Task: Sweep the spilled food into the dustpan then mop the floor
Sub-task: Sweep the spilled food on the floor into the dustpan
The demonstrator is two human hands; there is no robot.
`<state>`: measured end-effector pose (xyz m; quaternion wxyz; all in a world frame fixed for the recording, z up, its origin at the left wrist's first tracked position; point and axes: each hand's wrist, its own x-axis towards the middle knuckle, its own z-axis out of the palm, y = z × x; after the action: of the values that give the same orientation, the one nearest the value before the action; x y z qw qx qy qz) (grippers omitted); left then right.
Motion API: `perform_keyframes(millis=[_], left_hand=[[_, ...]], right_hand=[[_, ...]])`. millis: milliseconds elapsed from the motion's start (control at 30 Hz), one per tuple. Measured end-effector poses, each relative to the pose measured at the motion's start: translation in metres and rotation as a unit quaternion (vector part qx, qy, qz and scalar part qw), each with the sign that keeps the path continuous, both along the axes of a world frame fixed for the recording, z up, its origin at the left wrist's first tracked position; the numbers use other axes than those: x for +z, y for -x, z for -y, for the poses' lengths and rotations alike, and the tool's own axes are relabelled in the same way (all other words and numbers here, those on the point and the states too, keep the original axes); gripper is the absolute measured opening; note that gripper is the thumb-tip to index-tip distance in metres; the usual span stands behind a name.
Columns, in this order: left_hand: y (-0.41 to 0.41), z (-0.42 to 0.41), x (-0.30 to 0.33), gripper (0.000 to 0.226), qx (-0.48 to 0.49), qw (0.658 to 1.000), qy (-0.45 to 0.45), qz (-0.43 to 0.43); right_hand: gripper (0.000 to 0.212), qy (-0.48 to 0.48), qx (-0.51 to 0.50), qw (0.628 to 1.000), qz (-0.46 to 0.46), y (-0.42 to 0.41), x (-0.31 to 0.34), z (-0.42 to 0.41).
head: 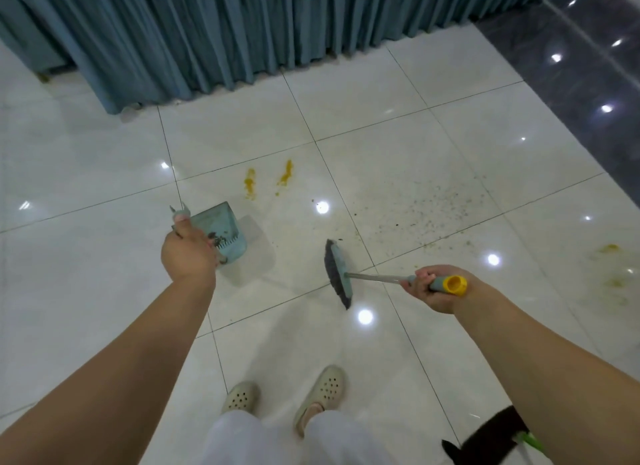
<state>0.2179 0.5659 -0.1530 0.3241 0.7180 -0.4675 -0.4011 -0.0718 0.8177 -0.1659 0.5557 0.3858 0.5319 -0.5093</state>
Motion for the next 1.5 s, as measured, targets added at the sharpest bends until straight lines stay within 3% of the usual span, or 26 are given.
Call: perform_keyframes(millis=[367, 633, 967, 1267, 1500], left_hand=[[-0.012, 0.013, 0.007, 0.058, -0.012, 1.000, 0.007, 0.004], [-0.055, 0.045, 0.016, 0.055, 0.045, 0.999, 0.009, -0.001], [-0.094, 0.107, -0.002, 0.069, 0.052, 0.999, 0.001, 0.016], [-0.079, 0.148, -0.002, 0.059, 0.044, 0.999, -0.031, -0.012], [-0.054, 0.155, -0.016, 0.060, 0.008, 0.999, -0.047, -0.008]], right_hand=[[0.013, 0.064, 0.108, 0.992, 0.013, -0.054, 0.016, 0.031], [0.009, 0.081, 0.207, 0.970, 0.097, -0.148, 0.002, 0.113], [0.006, 0.057, 0.230, 0.962, 0.136, -0.219, -0.031, 0.181], [0.010, 0.052, 0.045, 0.997, 0.040, -0.130, -0.004, 0.211], [0.026, 0.033, -0.110, 0.993, -0.029, -0.056, 0.009, 0.186]])
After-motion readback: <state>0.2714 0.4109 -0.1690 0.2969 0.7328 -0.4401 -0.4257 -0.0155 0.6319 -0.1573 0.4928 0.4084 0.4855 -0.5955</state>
